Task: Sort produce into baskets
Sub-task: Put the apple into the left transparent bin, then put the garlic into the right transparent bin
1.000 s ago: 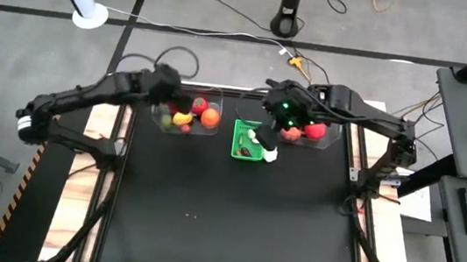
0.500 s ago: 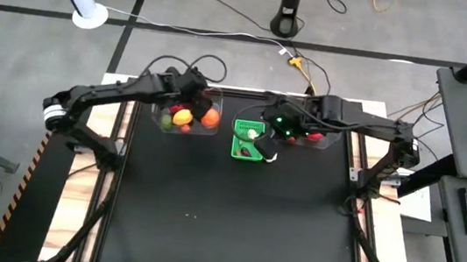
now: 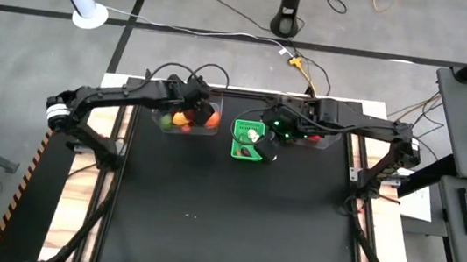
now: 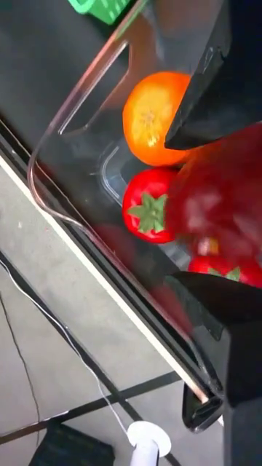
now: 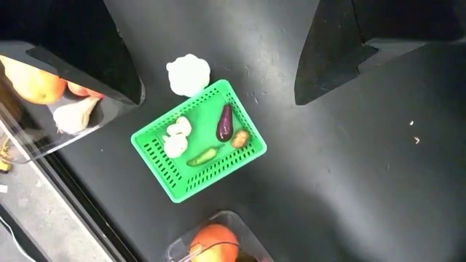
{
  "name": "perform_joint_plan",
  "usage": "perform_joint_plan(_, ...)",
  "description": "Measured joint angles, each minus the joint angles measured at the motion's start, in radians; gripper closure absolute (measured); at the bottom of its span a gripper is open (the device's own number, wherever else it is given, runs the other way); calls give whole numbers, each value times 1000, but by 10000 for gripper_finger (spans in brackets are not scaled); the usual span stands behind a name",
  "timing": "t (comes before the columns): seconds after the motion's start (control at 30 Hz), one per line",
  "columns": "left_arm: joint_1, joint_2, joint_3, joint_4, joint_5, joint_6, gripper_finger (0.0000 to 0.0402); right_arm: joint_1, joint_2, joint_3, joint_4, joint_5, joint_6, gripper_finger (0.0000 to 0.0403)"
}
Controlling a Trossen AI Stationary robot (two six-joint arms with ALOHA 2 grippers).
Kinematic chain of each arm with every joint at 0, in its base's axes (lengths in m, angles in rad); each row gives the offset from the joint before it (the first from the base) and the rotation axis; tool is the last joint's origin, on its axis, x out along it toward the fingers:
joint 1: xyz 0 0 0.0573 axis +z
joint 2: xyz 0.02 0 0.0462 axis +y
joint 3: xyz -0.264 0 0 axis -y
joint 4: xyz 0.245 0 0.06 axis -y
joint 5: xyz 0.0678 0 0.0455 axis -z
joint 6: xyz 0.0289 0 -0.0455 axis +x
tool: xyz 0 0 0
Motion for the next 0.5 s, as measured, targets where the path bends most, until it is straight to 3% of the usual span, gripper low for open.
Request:
perform_joint_plan(0.3, -31, -5, 0, -8, 0, -25, 99, 0, 0, 2, 25, -8, -3, 51)
perform_joint_plan(0.5, -87, -83, 1, -12, 0, -54, 94, 0, 0, 2, 25, -8, -3, 51)
